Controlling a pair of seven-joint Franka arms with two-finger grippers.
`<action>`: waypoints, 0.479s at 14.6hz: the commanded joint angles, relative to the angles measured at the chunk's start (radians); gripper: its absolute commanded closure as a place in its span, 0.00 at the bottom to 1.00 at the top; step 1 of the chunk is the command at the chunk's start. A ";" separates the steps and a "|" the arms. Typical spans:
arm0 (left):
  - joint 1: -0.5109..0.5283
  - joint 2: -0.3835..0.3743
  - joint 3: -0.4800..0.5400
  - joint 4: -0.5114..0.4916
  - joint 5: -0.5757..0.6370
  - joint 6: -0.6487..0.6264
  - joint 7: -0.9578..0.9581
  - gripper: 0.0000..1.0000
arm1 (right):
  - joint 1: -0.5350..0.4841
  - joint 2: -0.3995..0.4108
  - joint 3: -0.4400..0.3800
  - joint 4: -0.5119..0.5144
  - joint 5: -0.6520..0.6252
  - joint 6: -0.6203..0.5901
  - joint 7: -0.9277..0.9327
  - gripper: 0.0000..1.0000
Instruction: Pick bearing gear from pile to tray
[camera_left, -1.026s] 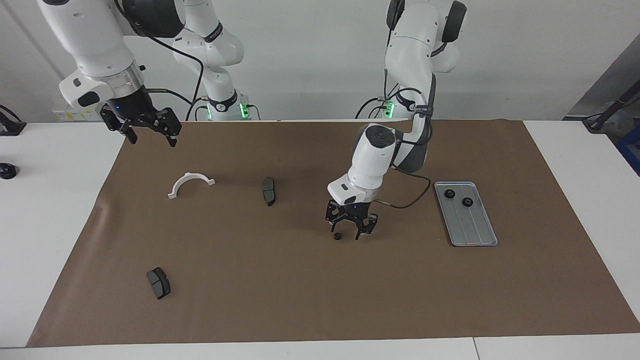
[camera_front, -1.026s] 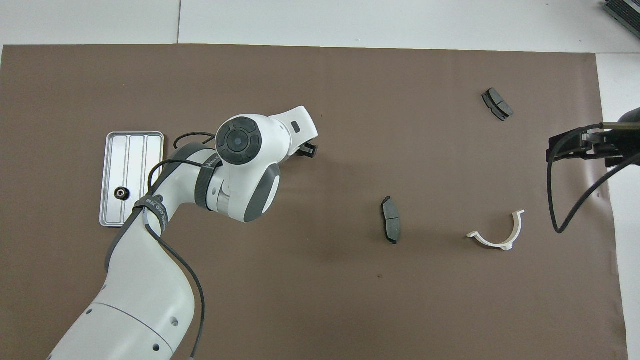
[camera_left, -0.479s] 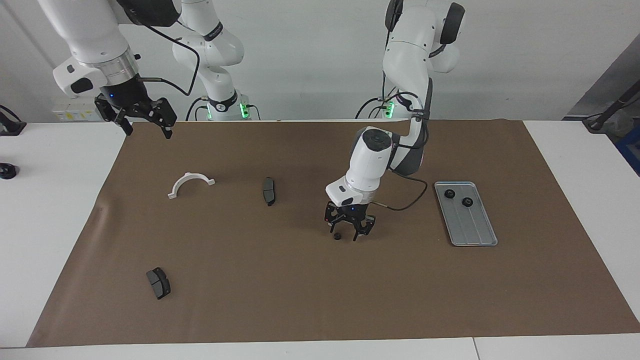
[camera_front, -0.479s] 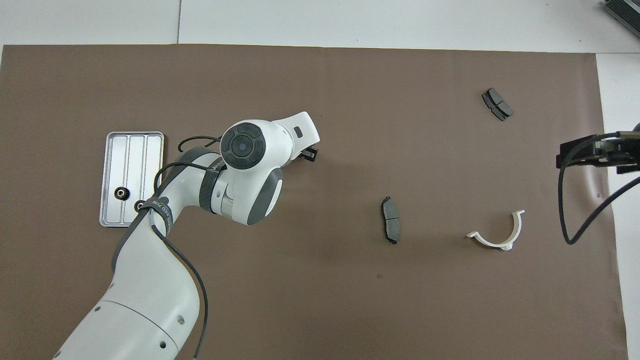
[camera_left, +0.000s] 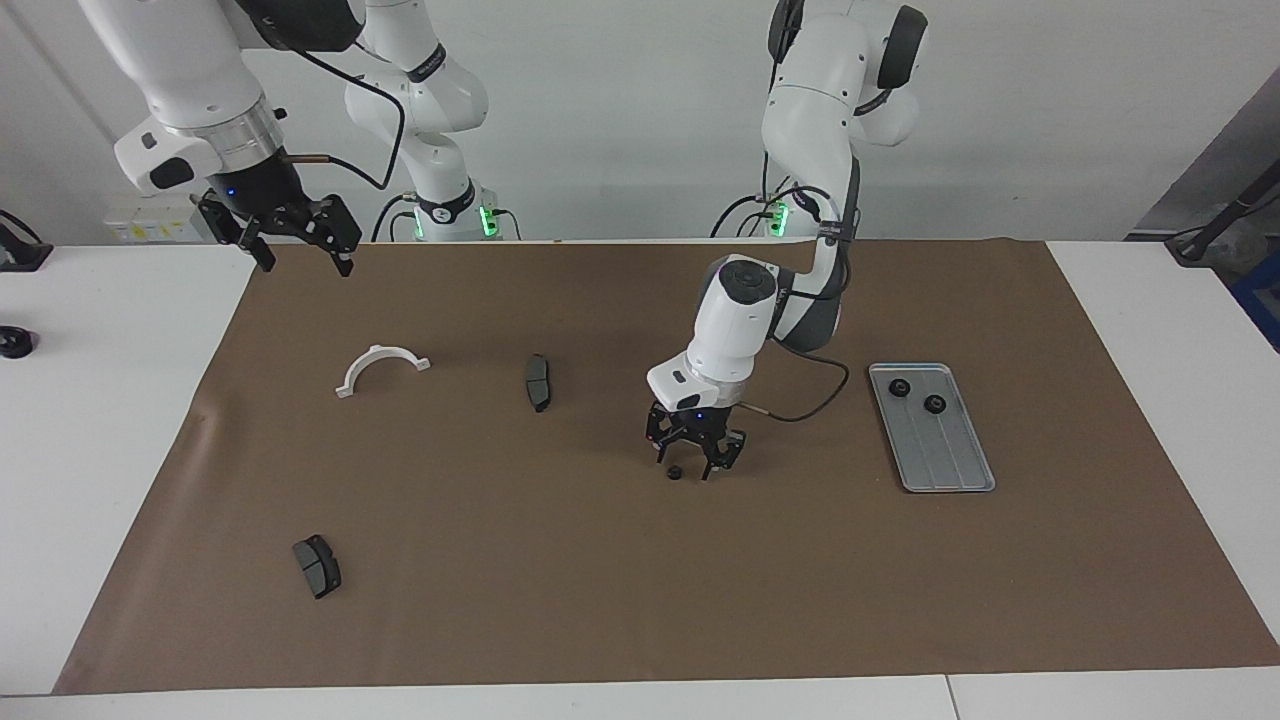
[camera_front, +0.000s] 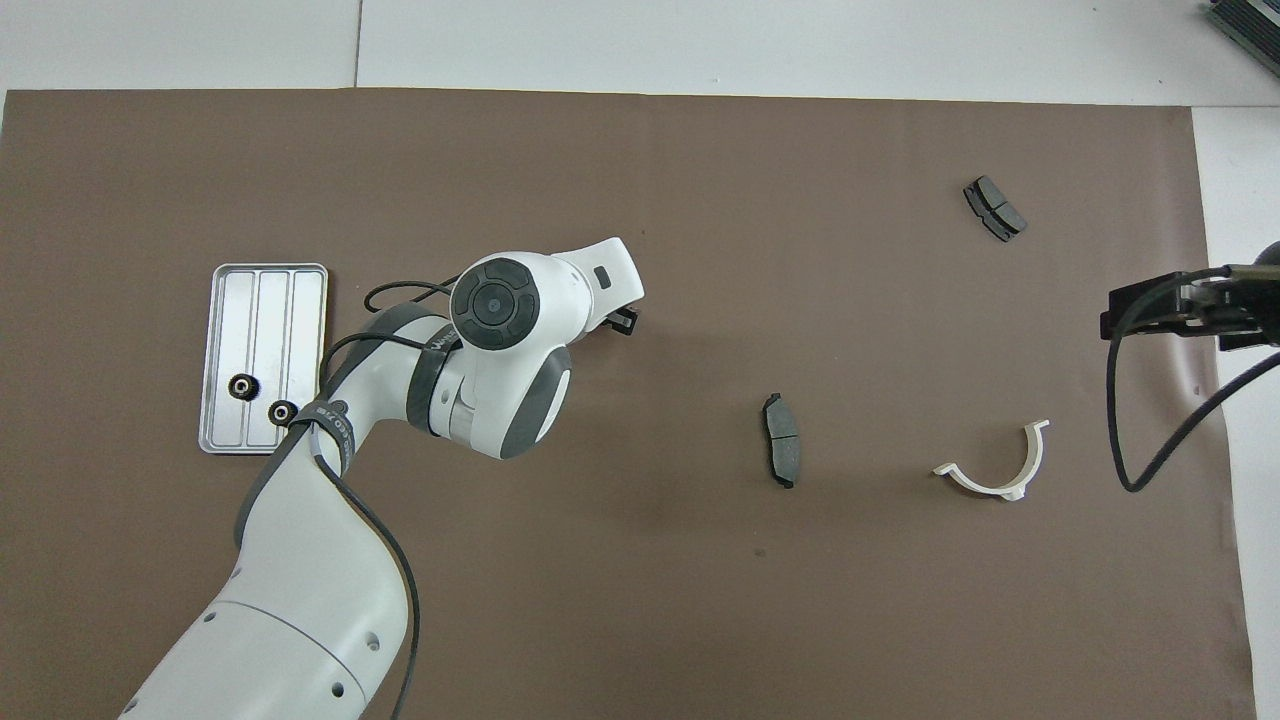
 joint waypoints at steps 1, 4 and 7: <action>-0.021 -0.006 0.013 -0.026 -0.007 0.035 0.023 0.29 | -0.017 -0.019 0.005 -0.018 0.027 -0.013 -0.007 0.00; -0.021 -0.004 0.013 -0.028 -0.008 0.039 0.029 0.30 | -0.011 -0.024 0.005 -0.027 0.024 -0.014 -0.009 0.00; -0.026 -0.004 0.013 -0.028 -0.007 0.038 0.048 0.32 | -0.011 -0.024 0.005 -0.029 0.010 -0.022 -0.009 0.00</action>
